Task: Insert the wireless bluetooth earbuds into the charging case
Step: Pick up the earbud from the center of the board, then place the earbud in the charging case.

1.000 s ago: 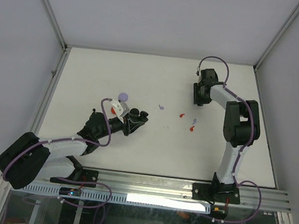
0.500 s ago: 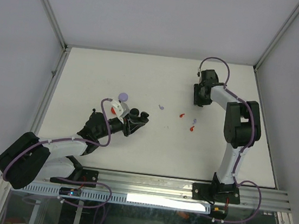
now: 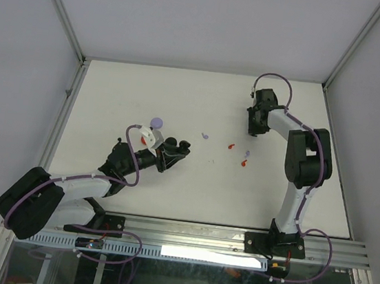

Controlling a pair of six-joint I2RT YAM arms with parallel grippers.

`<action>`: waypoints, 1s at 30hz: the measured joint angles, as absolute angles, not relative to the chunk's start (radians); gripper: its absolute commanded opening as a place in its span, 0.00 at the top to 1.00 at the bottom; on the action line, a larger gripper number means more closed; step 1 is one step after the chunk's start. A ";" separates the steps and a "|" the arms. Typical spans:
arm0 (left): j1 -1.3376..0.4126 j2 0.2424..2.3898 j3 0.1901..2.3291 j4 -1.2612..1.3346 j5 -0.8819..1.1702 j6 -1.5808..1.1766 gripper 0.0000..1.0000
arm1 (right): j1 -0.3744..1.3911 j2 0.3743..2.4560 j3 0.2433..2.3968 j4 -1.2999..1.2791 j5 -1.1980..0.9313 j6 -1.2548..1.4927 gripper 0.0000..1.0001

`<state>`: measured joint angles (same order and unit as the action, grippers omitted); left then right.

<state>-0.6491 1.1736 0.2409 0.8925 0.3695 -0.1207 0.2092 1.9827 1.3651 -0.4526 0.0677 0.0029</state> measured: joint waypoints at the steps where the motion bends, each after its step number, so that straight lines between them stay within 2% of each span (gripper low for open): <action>1: -0.649 1.176 0.241 0.906 0.369 -0.121 1.00 | 0.210 1.978 1.360 -0.454 0.067 0.006 0.80; 8: -0.648 1.225 0.209 1.068 0.367 -0.139 1.00 | 0.237 1.885 1.292 -0.476 0.039 0.048 0.82; 21: -0.648 1.298 0.167 1.392 0.340 -0.137 1.00 | 0.369 1.478 1.224 -0.392 -0.165 0.191 0.83; 30: -0.648 1.350 0.185 1.445 0.342 -0.111 1.00 | 0.437 1.295 1.186 -0.294 -0.363 0.324 0.83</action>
<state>-0.6483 1.3502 0.1852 1.4452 0.3424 -0.1112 0.4370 1.2945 1.1858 -0.2939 -0.3626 0.3244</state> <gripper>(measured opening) 0.254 0.202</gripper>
